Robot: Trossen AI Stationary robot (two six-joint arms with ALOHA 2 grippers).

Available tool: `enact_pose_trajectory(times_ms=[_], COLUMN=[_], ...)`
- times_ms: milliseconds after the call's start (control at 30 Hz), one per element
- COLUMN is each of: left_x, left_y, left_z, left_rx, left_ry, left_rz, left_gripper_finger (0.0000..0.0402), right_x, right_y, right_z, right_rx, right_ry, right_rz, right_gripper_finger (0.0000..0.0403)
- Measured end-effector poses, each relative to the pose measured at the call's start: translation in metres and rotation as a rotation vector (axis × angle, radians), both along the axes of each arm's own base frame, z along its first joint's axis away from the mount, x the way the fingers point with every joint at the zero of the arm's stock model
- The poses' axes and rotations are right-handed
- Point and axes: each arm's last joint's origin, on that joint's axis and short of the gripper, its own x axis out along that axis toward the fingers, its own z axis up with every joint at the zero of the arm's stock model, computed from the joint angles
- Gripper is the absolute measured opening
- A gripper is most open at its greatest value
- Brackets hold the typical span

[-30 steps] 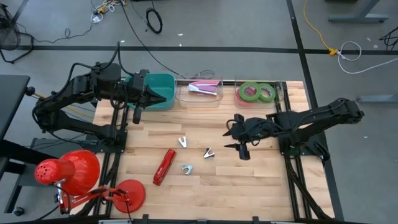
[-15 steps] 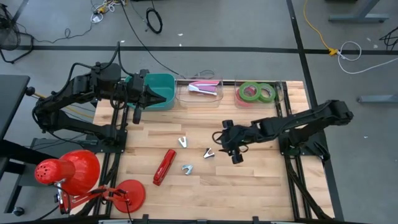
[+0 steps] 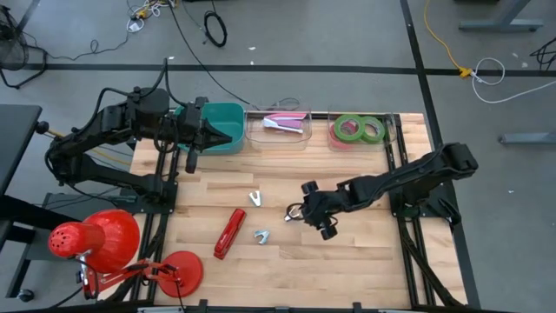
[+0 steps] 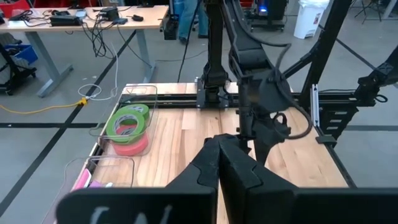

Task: Pick and place Stapler, Stapler remover, tape
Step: Put the black staple remover into the blue bin

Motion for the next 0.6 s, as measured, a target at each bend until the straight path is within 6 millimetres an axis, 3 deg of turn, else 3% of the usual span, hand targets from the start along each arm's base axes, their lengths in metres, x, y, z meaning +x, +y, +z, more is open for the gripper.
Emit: enact_pose_trajectory(times_ms=[300,600], left_x=[0.000,0.000], left_y=[0.000,0.000], left_z=[0.000,0.000], left_rx=[0.001,0.001], left_ry=[-0.001,-0.001], left_rz=[0.000,0.000], left_gripper_finger=[0.0009,0.0009], right_x=[0.013,0.021], right_y=[0.005,0.007], right_z=[-0.021,-0.040], right_rx=[0.004,-0.003], right_ry=[0.013,0.038], right_rz=[0.009,0.009], right_gripper_finger=[0.0212,0.0180])
